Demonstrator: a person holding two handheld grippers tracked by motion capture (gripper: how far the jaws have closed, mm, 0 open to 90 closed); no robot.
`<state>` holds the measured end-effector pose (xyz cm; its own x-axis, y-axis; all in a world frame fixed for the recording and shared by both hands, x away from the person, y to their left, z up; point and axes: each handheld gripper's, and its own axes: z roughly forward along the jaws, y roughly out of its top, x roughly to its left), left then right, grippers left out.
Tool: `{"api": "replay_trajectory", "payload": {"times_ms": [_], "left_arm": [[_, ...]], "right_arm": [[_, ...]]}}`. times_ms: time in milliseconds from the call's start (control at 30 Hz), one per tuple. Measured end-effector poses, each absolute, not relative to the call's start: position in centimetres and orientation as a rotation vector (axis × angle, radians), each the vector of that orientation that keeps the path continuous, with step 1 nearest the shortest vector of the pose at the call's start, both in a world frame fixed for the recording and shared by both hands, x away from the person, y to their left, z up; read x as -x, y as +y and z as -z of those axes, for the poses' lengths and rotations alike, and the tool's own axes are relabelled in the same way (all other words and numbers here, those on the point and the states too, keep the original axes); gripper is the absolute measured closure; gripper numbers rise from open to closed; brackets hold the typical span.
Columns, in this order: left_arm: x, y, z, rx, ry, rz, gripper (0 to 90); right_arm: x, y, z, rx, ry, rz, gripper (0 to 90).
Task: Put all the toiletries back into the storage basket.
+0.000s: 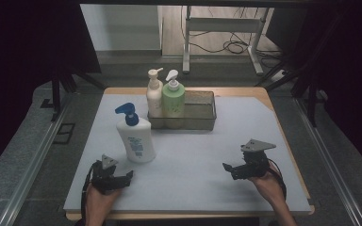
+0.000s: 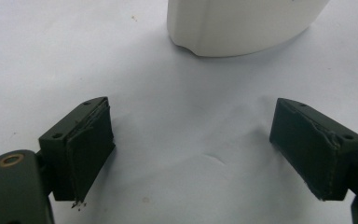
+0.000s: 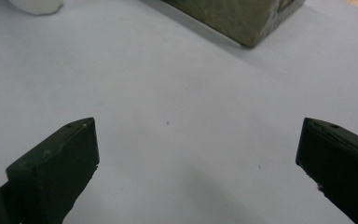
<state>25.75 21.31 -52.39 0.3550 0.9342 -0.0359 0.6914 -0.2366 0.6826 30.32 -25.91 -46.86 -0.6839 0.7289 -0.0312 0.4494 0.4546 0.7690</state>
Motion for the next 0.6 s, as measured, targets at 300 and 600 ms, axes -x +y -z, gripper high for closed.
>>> {"api": "replay_trajectory", "payload": {"times_ms": [300, 600], "left_arm": [[-25.5, 21.5, 52.0, -1.997, 1.407, -0.515, 23.4], [-25.5, 21.5, 51.2, -1.980, 1.367, -0.544, 45.6]], "right_arm": [[-29.7, -27.0, 49.5, -1.055, 2.338, -1.052, 0.0], [-29.4, -27.7, 51.7, -1.122, 2.353, -1.030, 0.0]]}}
